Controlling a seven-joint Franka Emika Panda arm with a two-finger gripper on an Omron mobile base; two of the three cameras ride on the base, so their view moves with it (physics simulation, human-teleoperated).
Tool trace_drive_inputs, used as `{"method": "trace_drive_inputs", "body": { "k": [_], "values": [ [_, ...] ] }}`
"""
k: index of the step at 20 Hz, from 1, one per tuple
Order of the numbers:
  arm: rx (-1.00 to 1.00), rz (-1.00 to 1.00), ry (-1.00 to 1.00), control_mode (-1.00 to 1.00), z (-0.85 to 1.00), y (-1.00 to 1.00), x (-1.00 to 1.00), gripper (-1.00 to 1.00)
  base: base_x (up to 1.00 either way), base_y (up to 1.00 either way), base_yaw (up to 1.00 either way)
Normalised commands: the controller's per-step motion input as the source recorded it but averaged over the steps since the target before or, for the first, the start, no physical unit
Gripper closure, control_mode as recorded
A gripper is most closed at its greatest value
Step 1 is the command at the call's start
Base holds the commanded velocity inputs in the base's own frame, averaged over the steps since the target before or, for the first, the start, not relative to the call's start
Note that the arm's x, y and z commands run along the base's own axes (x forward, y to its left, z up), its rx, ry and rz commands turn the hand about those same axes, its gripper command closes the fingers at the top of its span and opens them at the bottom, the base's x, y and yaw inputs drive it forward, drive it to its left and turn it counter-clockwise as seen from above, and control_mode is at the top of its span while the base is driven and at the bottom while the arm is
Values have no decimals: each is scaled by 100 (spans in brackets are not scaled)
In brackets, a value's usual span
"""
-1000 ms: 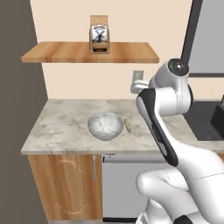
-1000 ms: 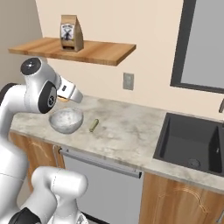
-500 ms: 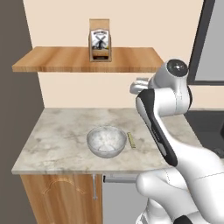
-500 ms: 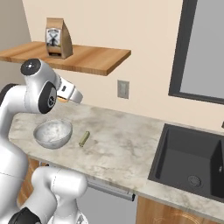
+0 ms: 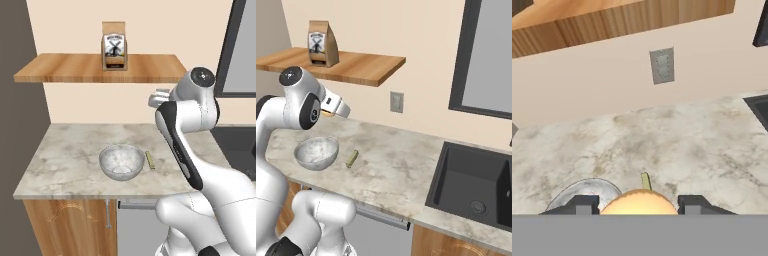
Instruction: Pick the egg and butter from the fridge and place them by the bowl for mixing.
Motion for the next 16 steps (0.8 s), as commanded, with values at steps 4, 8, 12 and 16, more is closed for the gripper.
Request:
{"method": "trace_drive_inputs", "body": {
  "k": [4,8,12,16],
  "values": [
    [0,0,20,-100,-19,-8,0,100,-1,0,0],
    [2,0,18,-100,-39,-20,0,100,0,0,0],
    [17,0,20,-100,-47,-14,0,100,0,0,0],
    [16,0,9,-100,-63,-12,-3,100,0,0,0]
  ]
}}
